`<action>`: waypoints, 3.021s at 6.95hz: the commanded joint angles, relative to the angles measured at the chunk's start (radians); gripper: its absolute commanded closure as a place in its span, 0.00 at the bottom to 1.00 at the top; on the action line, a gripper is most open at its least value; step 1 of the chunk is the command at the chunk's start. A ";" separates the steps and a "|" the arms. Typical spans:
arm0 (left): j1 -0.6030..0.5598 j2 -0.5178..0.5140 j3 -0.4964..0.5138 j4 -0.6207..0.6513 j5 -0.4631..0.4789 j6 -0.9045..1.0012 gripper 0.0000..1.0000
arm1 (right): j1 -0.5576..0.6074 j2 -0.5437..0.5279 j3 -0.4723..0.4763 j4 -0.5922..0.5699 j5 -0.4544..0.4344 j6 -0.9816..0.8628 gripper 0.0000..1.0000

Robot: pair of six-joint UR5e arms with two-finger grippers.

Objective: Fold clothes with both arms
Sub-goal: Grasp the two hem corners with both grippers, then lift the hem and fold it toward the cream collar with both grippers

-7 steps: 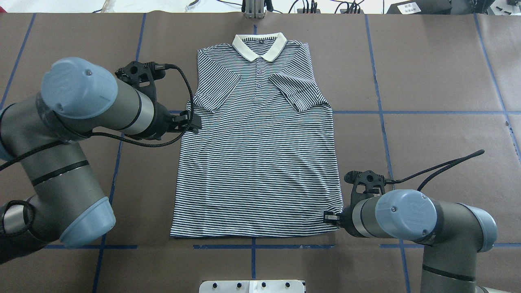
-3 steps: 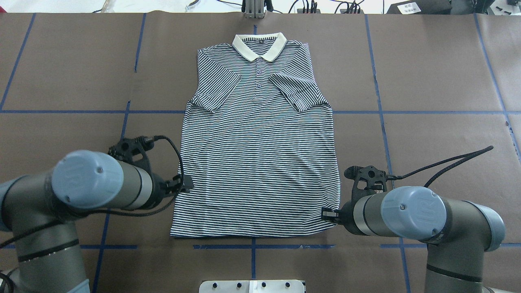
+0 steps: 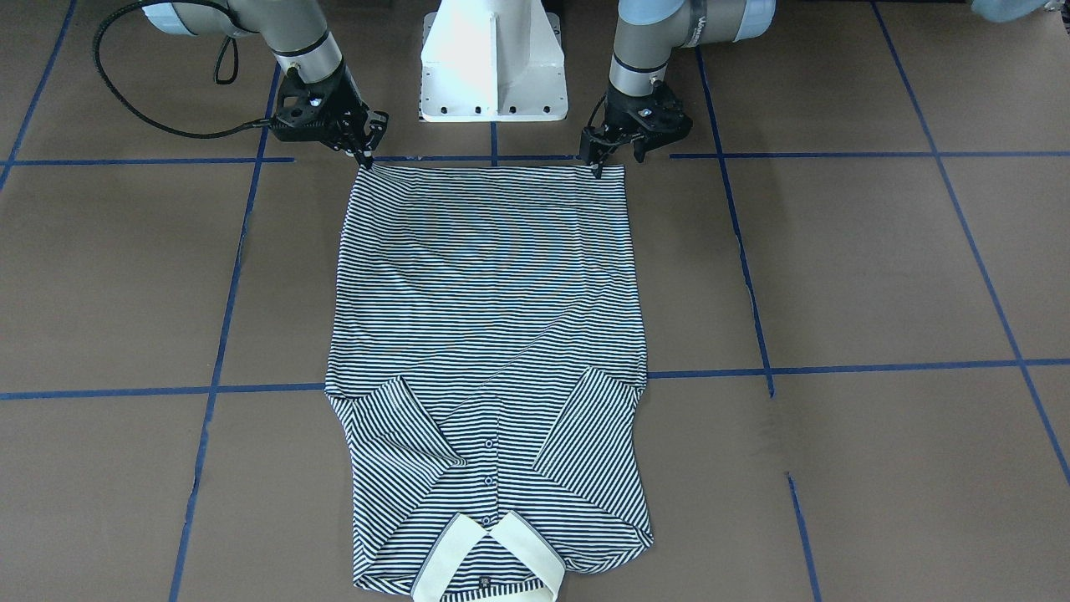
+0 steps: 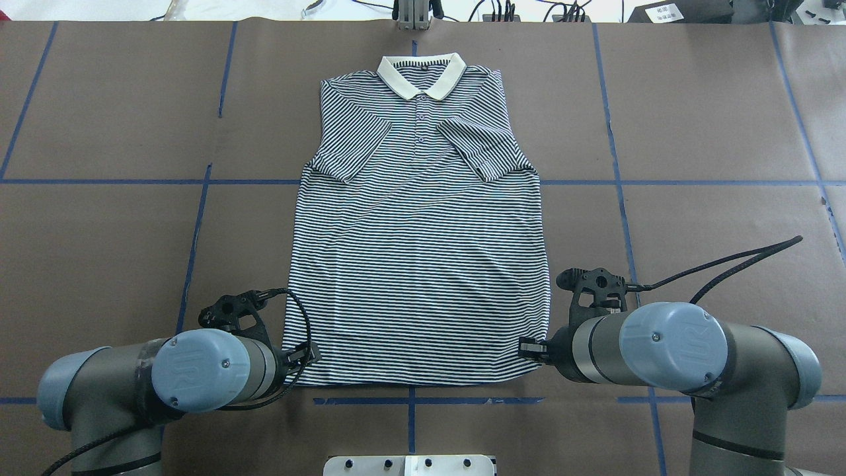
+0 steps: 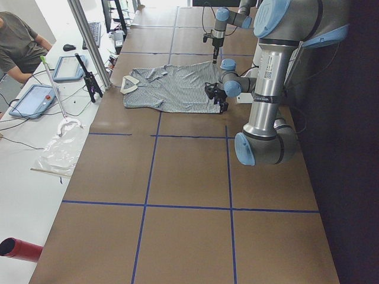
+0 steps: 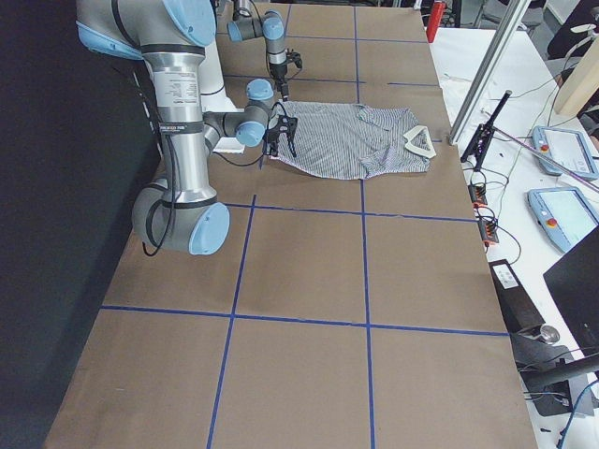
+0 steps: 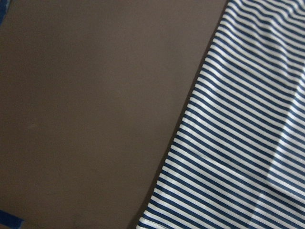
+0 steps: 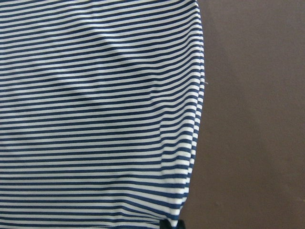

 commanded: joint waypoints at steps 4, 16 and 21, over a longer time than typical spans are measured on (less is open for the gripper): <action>0.010 -0.002 0.042 -0.002 0.012 -0.007 0.29 | 0.013 -0.001 0.008 -0.001 0.011 0.000 1.00; 0.177 0.024 -0.468 0.270 0.003 -0.055 1.00 | 0.019 -0.173 0.247 -0.001 0.278 -0.002 1.00; -0.191 -0.111 -0.296 0.236 0.001 0.235 1.00 | 0.368 0.101 -0.011 -0.003 0.271 -0.488 1.00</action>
